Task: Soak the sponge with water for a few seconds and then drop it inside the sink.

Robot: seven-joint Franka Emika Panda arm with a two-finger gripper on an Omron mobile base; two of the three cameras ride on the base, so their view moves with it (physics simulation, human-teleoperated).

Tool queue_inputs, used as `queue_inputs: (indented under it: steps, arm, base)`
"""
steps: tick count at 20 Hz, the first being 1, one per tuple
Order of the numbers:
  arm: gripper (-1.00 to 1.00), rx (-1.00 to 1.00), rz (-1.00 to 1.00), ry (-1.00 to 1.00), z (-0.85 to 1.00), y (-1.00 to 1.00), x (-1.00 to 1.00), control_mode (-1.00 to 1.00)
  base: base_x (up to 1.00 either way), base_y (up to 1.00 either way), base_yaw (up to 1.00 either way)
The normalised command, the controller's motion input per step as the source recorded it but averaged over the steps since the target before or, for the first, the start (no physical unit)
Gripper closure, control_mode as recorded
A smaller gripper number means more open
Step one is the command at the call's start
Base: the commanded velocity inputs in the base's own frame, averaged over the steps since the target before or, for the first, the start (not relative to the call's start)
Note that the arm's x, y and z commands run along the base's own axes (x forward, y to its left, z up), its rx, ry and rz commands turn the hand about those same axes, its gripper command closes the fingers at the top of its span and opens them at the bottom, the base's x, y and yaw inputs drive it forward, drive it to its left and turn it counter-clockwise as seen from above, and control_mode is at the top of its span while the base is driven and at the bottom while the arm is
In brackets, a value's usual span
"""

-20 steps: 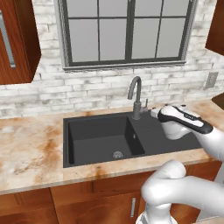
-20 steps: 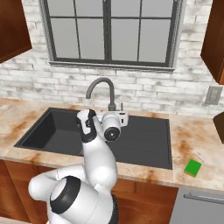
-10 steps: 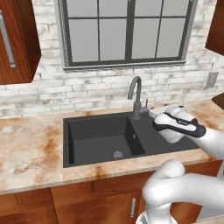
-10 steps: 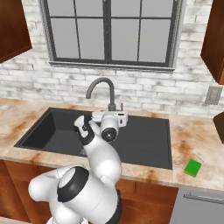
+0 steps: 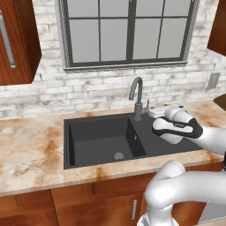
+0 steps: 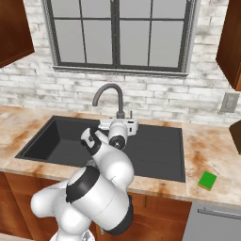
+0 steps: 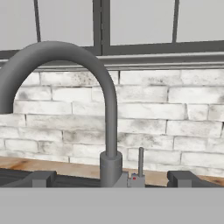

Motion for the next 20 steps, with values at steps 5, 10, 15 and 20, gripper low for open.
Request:
queue_inputs:
  steps: [5, 10, 15, 20]
  arm:
    - [-1.0, 0.0, 0.0, 0.0, -0.13, -0.16, 0.2, -1.0]
    - [-1.0, 0.0, 0.0, 0.0, -0.13, -0.14, 0.19, -1.0]
    - [-1.0, 0.01, 0.0, 0.0, -0.08, -0.01, 0.12, -1.0]
    - [-1.0, 0.0, 0.0, 0.0, -0.2, 0.0, 0.17, -1.0]
  base:
    - [0.0, 0.0, 0.0]
    - [0.0, 0.0, 0.0]
    - [0.0, 0.0, 0.0]
    - [0.0, 0.0, 0.0]
